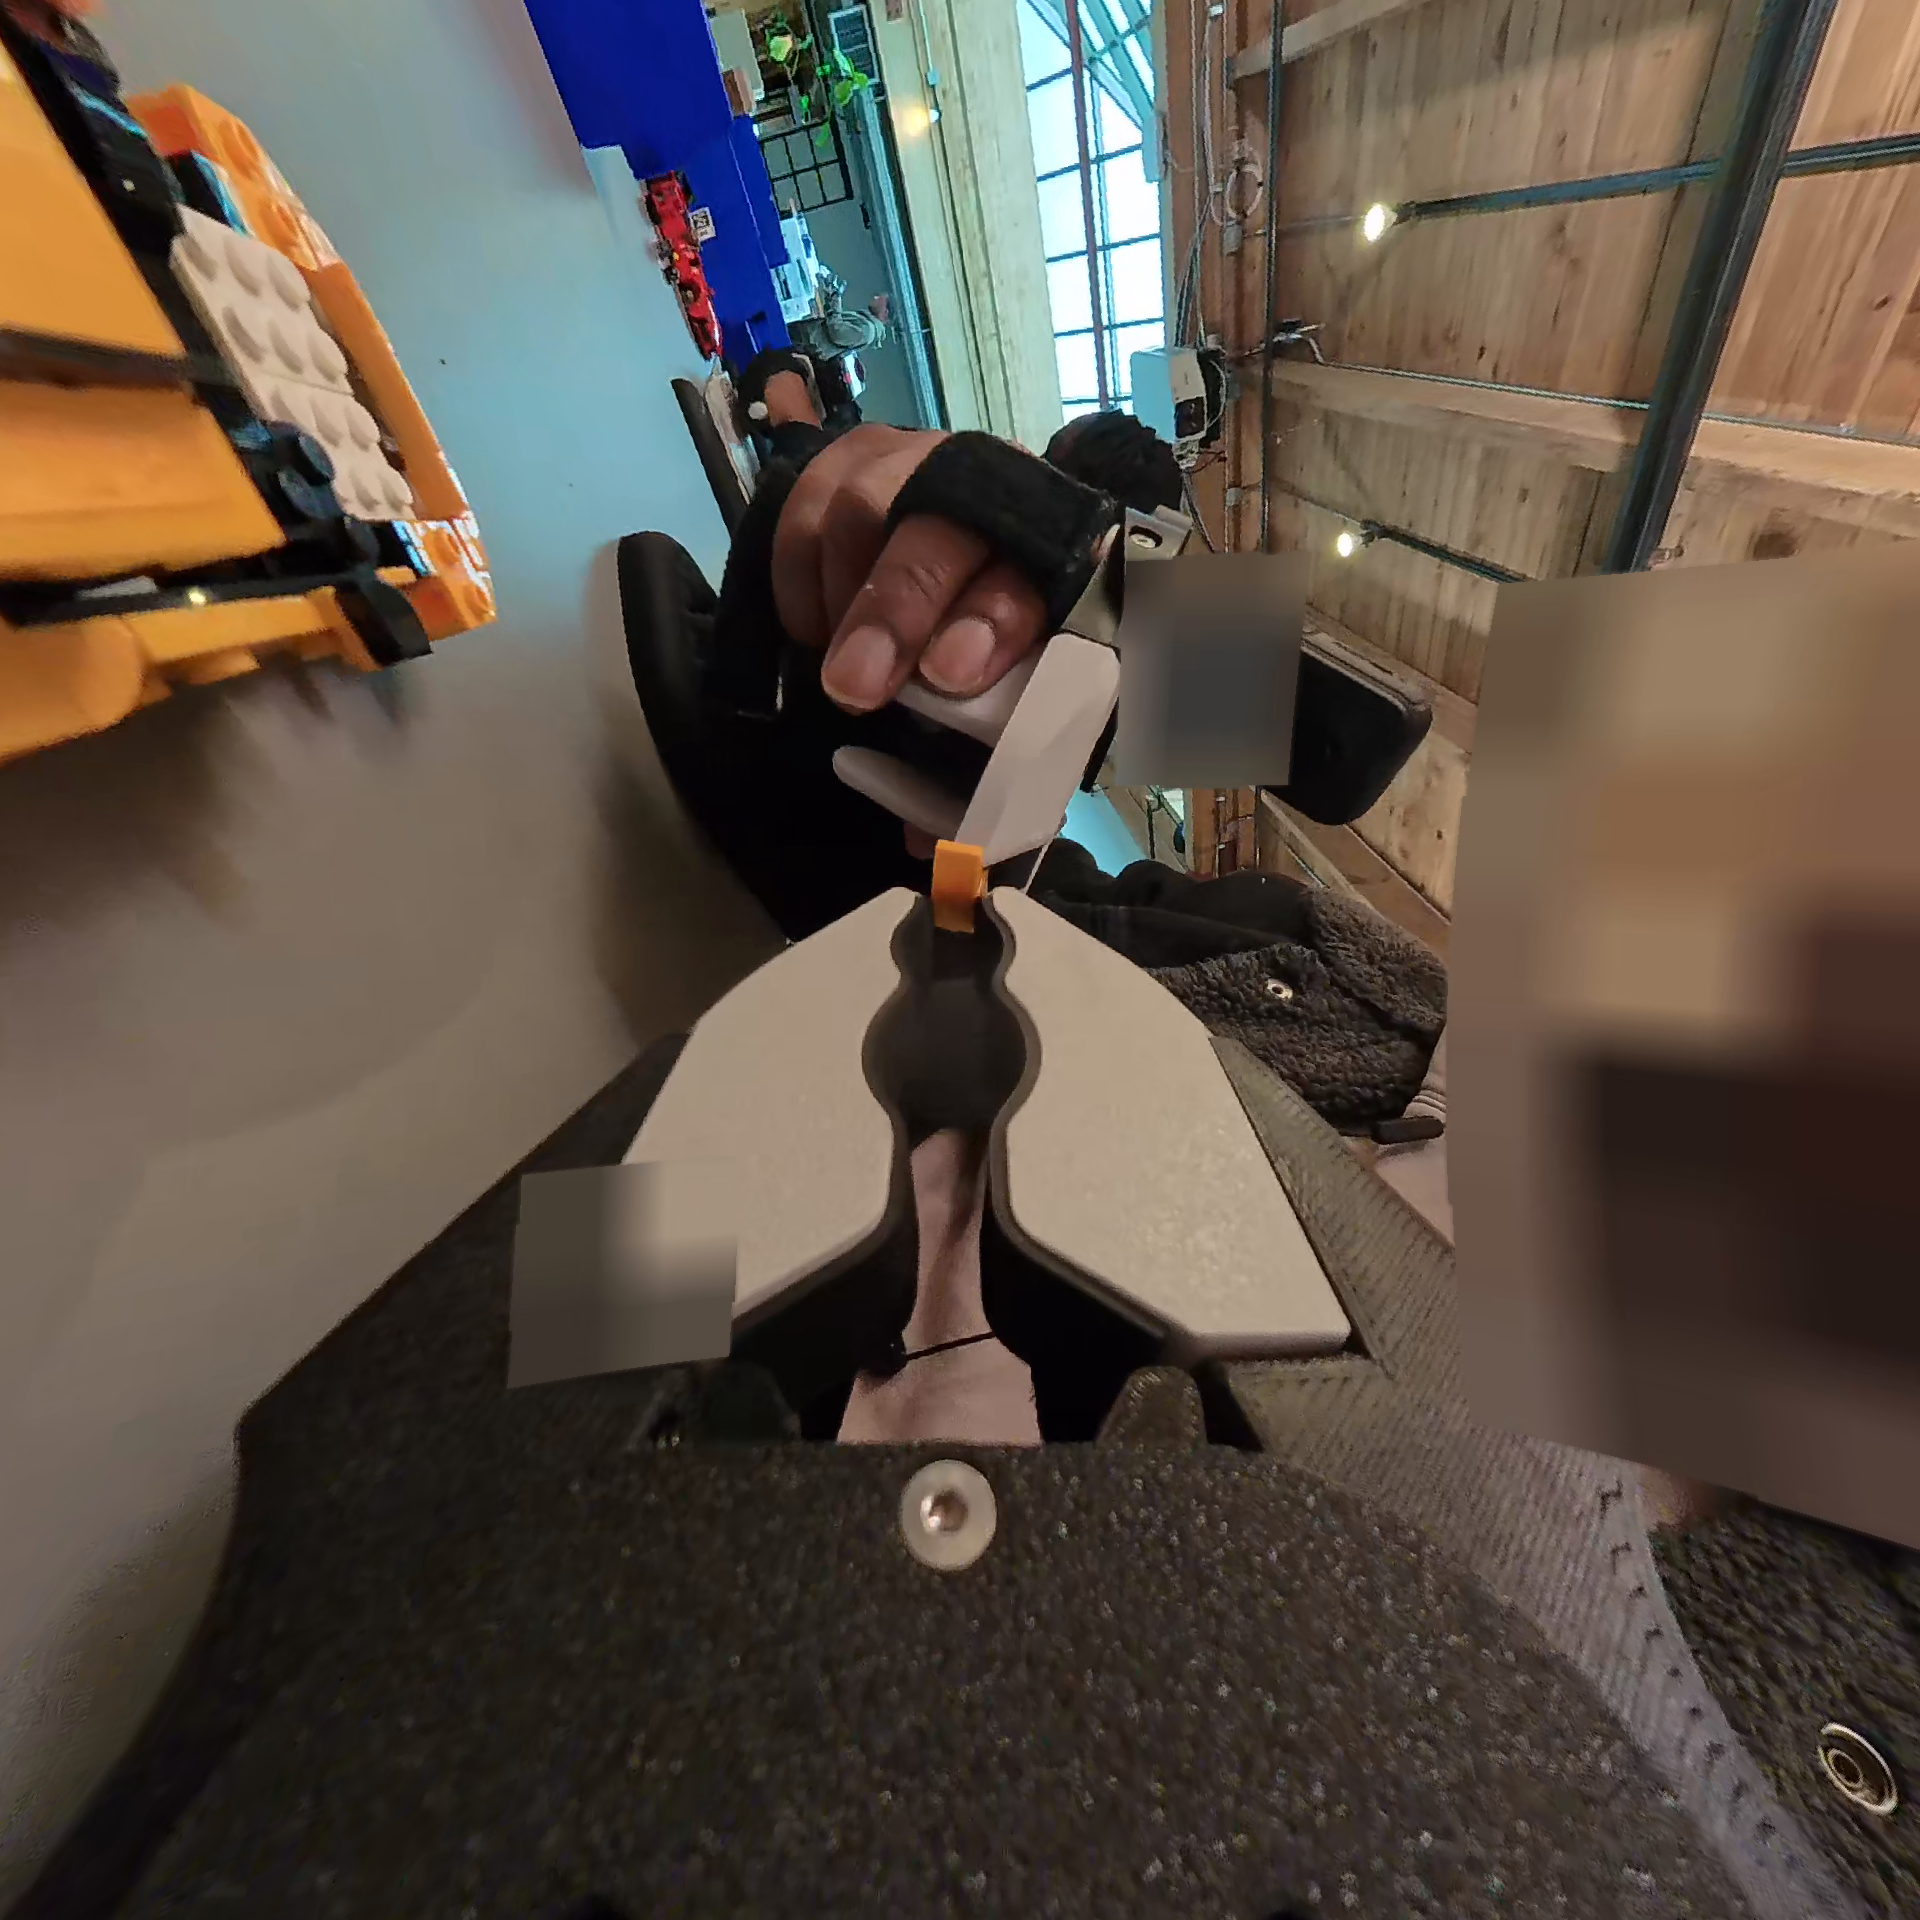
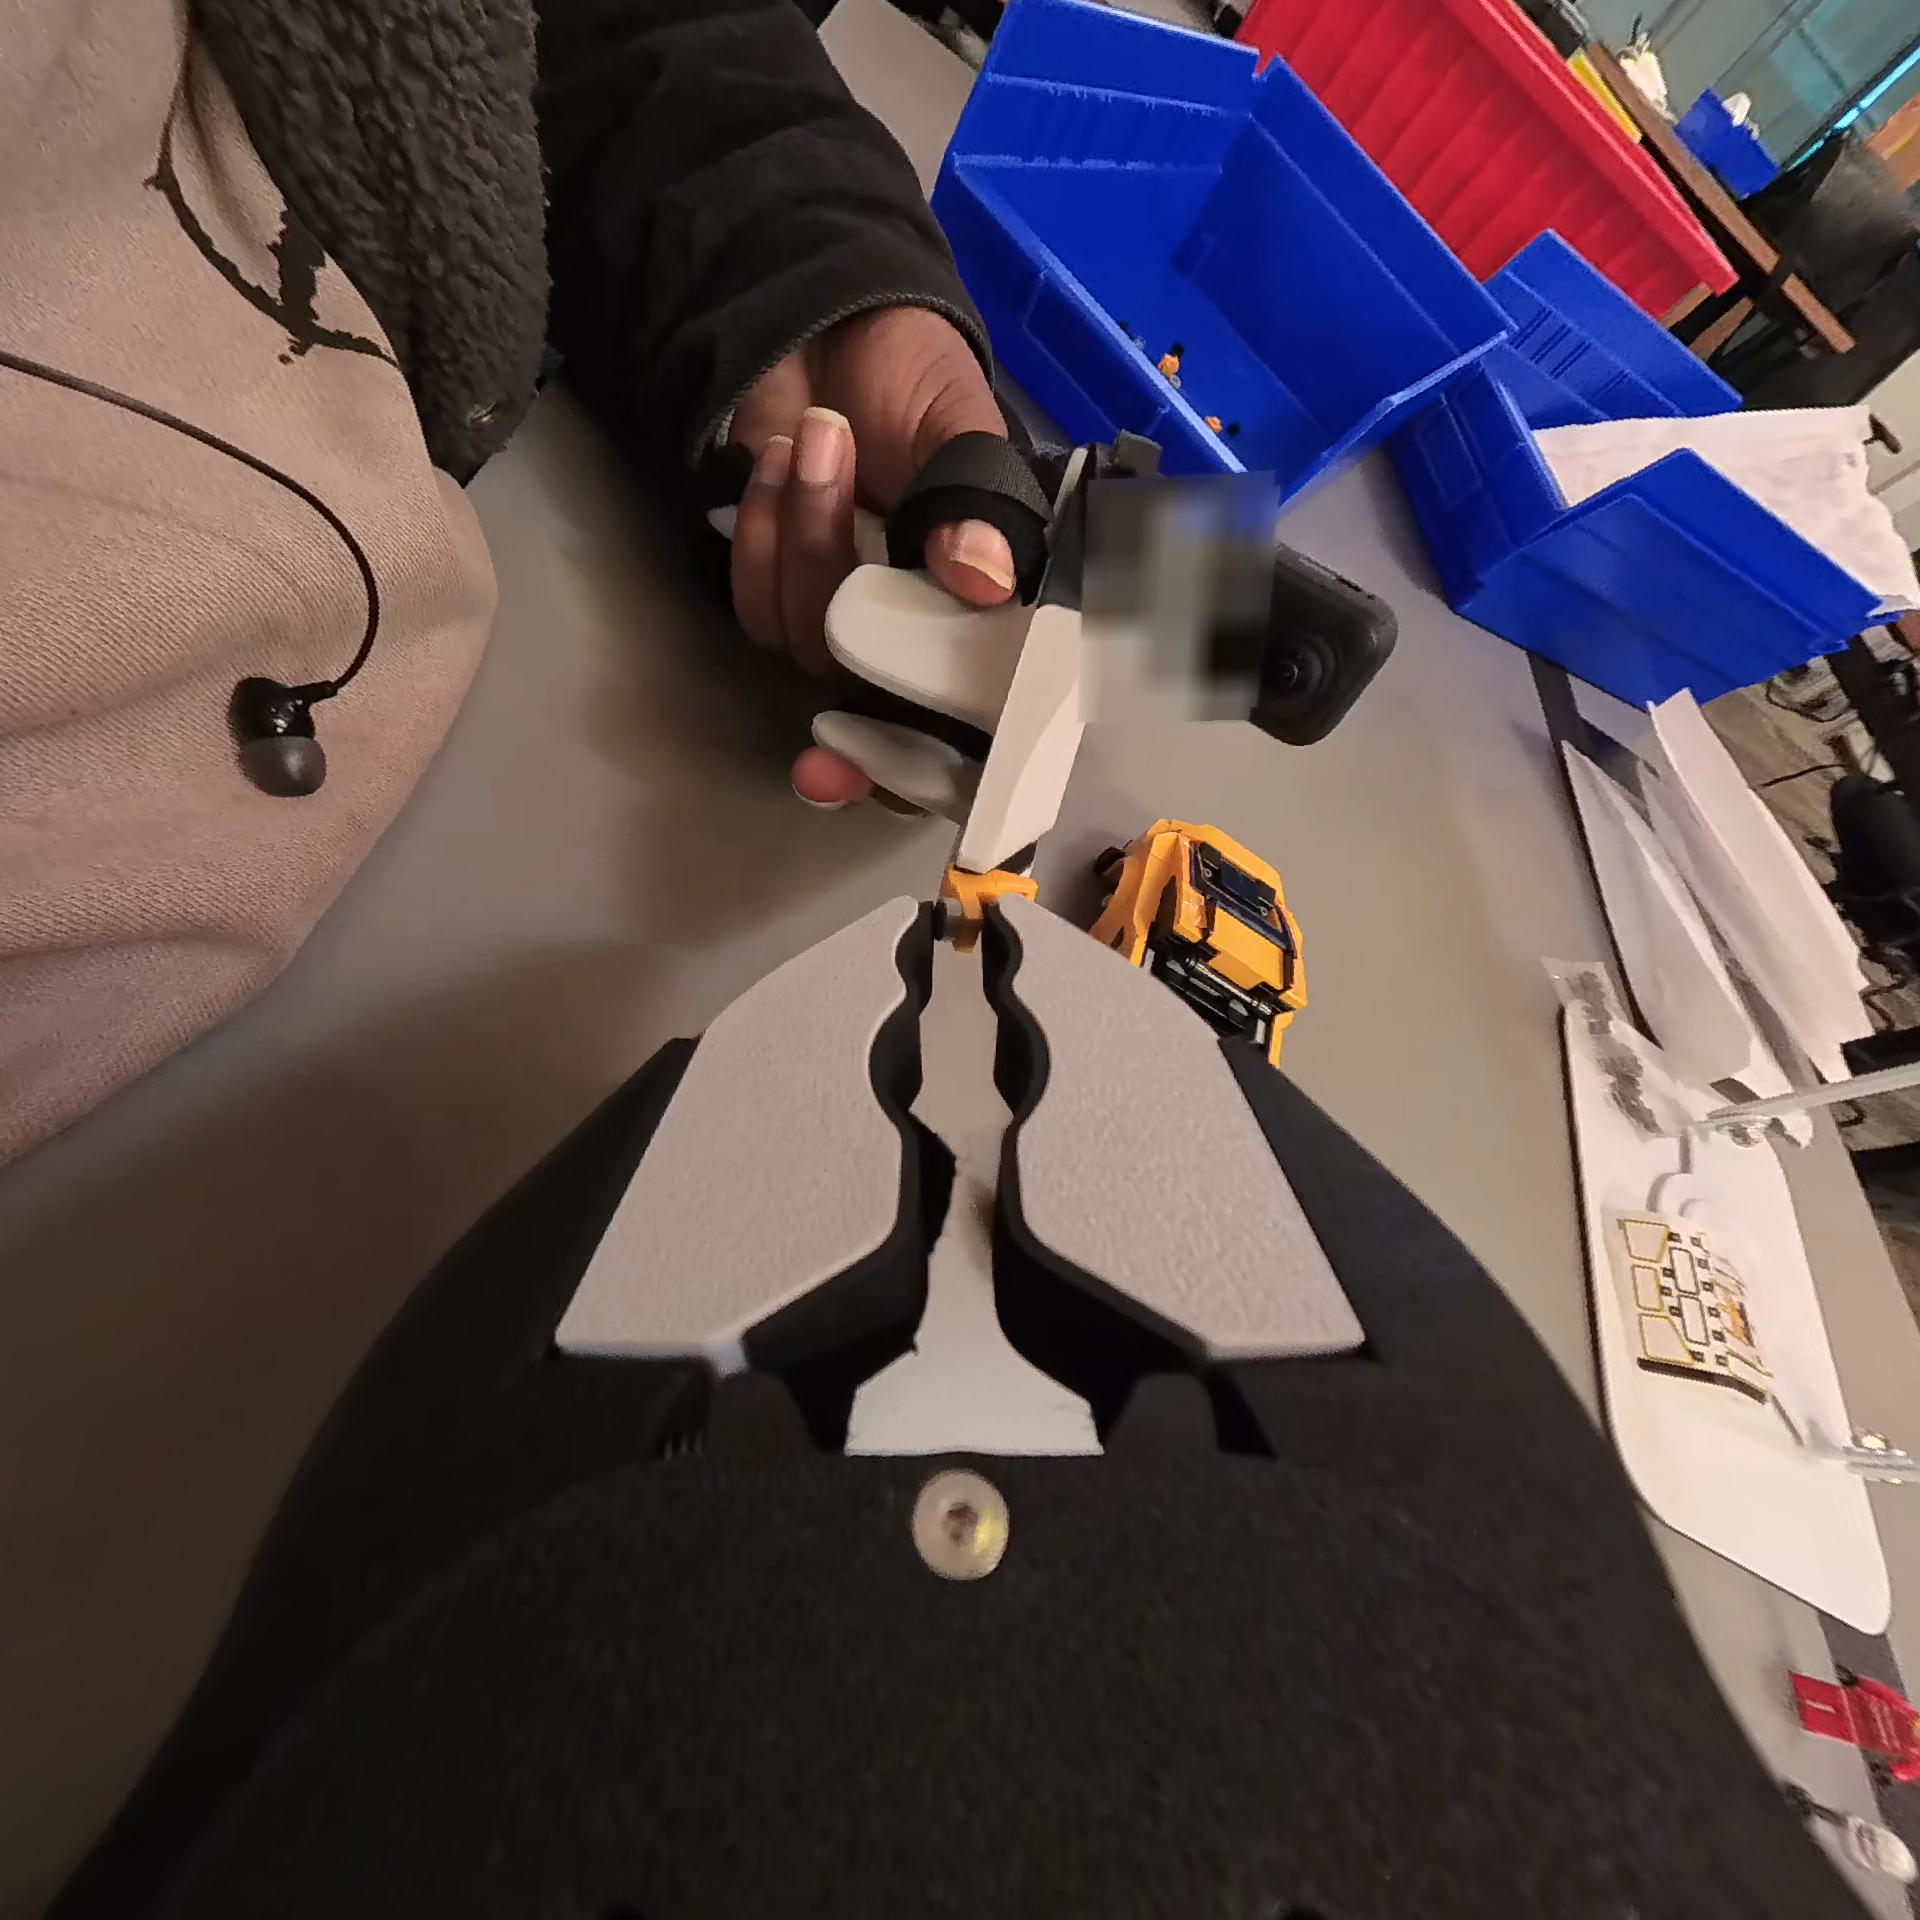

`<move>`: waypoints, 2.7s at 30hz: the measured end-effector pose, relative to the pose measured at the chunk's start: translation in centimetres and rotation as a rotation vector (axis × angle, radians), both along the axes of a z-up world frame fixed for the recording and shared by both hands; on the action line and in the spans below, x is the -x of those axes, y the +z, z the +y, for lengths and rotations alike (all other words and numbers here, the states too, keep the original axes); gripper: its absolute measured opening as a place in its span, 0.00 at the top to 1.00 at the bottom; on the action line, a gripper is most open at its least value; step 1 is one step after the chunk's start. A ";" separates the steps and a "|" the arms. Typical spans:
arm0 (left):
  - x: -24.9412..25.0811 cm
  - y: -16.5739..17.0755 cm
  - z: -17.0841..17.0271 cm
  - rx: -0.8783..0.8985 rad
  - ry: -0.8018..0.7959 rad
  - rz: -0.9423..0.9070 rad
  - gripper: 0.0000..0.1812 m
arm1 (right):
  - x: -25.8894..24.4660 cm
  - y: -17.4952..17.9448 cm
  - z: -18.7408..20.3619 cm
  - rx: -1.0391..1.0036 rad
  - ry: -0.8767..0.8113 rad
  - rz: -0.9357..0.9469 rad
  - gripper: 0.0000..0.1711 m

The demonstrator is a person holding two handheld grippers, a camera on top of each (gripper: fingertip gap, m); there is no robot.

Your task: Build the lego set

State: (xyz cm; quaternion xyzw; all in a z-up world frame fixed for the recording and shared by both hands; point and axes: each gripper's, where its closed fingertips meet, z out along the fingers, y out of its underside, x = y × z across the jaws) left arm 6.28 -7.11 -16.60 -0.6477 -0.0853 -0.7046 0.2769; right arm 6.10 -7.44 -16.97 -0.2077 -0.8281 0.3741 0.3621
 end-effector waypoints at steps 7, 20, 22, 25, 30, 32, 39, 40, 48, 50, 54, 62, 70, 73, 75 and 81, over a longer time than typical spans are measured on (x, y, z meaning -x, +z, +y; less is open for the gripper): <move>-0.2 0.0 -0.1 -0.019 -0.003 0.029 0.96 | -0.4 0.1 0.0 0.054 0.006 -0.042 0.95; -0.2 1.7 -0.2 -0.151 0.033 0.047 0.93 | -0.2 2.1 -0.2 0.278 0.006 -0.042 0.96; -0.2 1.7 -0.3 -0.148 0.028 0.037 0.96 | -0.2 1.9 -0.3 0.259 0.009 -0.041 0.96; -0.3 1.5 -0.4 -0.128 0.014 0.033 0.96 | -0.3 1.7 -0.4 0.209 0.014 -0.026 0.96; -0.6 1.0 -0.7 -0.080 -0.021 0.019 0.96 | -0.6 1.2 -0.7 0.098 0.036 0.008 0.96; -0.7 0.9 -0.7 -0.074 -0.027 0.019 0.96 | -0.6 1.1 -0.7 0.082 0.041 0.012 0.96; -0.7 0.6 -0.8 -0.044 -0.039 0.005 0.96 | -0.7 0.8 -0.7 0.051 0.047 0.016 0.96; -0.7 0.6 -0.8 -0.043 -0.039 0.004 0.96 | -0.7 0.8 -0.7 0.049 0.045 0.017 0.96; -0.4 0.4 -0.5 -0.036 -0.018 0.003 0.96 | -0.4 0.6 -0.5 0.071 0.025 0.006 0.96; -0.3 0.4 -0.4 -0.039 -0.008 0.006 0.96 | -0.3 0.6 -0.4 0.104 0.016 0.001 0.96; 0.1 0.4 -0.2 -0.046 0.017 0.019 0.96 | 0.1 0.6 -0.1 0.139 -0.010 -0.004 0.96; 0.4 0.1 0.1 -0.043 0.045 0.039 0.96 | 0.2 0.5 0.4 0.124 -0.039 -0.002 0.96; 0.6 -0.1 0.3 -0.044 0.057 0.046 0.96 | 0.3 0.3 0.5 0.166 -0.043 -0.016 0.96; 0.8 -0.2 0.5 -0.043 0.078 0.054 0.96 | 0.6 0.2 0.8 0.160 -0.063 -0.010 0.96; 1.1 -0.3 0.7 -0.039 0.100 0.053 0.96 | 0.8 0.1 1.0 0.160 -0.084 -0.004 0.96; 1.7 -0.5 1.2 -0.028 0.151 0.054 0.96 | 1.5 0.0 1.7 0.154 -0.141 0.006 0.95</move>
